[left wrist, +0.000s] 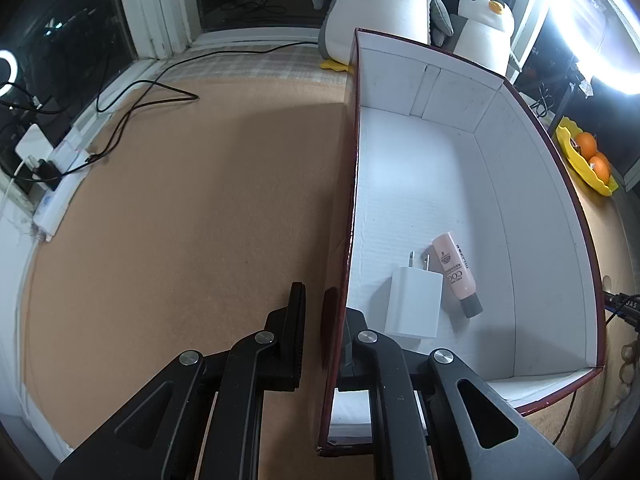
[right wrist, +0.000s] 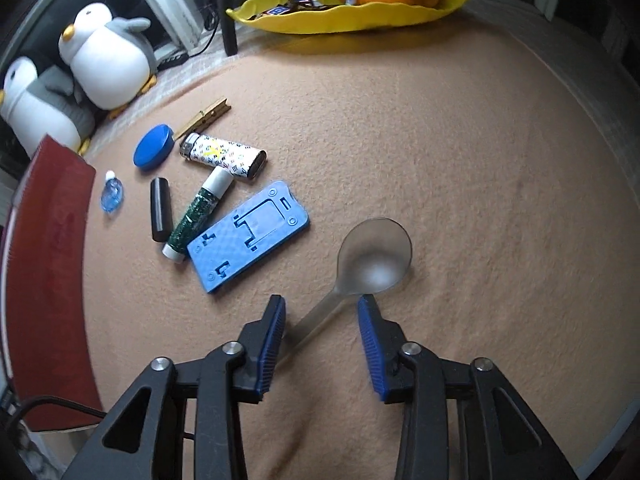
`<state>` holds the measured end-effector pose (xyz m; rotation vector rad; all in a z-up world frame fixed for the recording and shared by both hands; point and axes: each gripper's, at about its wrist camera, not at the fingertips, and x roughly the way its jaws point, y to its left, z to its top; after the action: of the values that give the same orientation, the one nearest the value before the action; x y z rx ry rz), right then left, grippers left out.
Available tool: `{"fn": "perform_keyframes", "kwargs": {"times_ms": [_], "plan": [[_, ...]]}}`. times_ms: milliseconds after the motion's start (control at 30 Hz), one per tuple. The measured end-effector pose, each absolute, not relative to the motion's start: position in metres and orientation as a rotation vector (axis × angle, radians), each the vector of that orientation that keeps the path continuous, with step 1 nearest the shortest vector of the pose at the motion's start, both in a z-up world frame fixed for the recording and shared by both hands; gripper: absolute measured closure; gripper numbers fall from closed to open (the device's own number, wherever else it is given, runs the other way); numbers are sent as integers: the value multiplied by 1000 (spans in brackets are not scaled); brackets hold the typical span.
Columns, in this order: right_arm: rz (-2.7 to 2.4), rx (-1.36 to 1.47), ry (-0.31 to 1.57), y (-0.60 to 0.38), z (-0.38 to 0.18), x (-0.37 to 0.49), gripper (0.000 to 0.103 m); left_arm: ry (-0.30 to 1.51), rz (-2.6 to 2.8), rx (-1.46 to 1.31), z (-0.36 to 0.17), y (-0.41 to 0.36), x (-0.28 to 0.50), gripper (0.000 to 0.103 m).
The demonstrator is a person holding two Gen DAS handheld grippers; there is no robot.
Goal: Organize rigid objects
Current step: 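Move the right tool to the metal spoon and grasp its handle, then carry the spoon into the box and release it with the right gripper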
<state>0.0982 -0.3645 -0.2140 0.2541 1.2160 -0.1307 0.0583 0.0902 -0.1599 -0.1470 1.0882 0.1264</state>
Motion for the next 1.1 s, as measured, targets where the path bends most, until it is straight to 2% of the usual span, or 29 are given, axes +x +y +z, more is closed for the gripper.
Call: {"fn": "perform_keyframes", "kwargs": {"times_ms": [33, 133, 433, 700, 900, 1100], "plan": [[-126, 231, 1221, -365, -214, 99, 80, 1088, 127, -147, -160, 91, 58, 94], [-106, 200, 1234, -371, -214, 102, 85, 1089, 130, -144, -160, 90, 58, 94], [-66, 101, 1239, -376, -214, 107, 87, 1100, 139, -131, -159, 88, 58, 94], [-27, 190, 1223, -394, -215, 107, 94, 1103, 159, -123, -158, 85, 57, 94], [-19, 151, 1228, -399, -212, 112, 97, 1101, 172, -125, -158, 85, 56, 94], [-13, 167, 1218, -402, -211, 115, 97, 1105, 182, -120, -158, 83, 57, 94]]}}
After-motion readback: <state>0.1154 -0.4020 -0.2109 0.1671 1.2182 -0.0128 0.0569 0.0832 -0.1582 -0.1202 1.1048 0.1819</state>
